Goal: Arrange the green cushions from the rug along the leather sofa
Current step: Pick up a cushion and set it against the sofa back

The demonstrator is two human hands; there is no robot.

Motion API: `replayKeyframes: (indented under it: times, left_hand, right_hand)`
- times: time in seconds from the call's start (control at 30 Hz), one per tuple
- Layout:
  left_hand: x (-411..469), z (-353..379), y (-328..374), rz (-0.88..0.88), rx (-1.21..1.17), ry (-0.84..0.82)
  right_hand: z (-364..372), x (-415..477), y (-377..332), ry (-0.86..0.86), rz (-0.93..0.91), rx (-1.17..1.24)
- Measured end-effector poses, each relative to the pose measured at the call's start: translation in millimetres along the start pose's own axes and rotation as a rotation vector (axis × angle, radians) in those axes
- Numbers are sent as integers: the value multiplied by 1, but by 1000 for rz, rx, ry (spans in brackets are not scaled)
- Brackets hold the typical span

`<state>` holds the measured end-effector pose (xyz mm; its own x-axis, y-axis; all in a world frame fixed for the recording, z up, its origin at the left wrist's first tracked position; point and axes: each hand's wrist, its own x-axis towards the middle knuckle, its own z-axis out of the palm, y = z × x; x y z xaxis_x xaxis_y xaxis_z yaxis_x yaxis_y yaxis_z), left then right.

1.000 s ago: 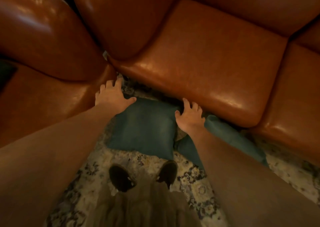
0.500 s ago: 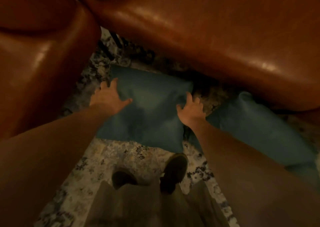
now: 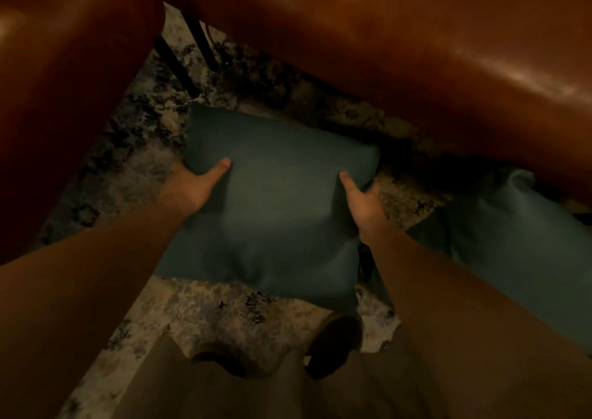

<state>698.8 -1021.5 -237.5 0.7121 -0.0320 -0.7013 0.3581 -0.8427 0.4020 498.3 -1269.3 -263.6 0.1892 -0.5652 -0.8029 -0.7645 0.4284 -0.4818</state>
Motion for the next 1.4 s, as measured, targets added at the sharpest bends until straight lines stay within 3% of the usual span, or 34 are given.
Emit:
replayKeyframes:
  times: [0.2, 0.33, 0.53, 0.83, 1.4]
  left_hand:
    - [7, -7, 4, -147, -173, 22]
    - [4, -21, -5, -231, -366, -119]
    - [-68, -62, 16, -210, -504, -168]
    - [-189, -165, 93, -101, -502, -263]
    - [-379, -304, 197, -54, -566, -185]
  right_hand:
    - [-4, 0, 0, 12, 65, 170]
    - [-11, -26, -5, 25, 33, 250]
    - [-33, -91, -30, 131, -14, 336]
    - [-71, -206, -90, 182, 0, 413]
    - [-175, -421, -210, 347, -112, 503]
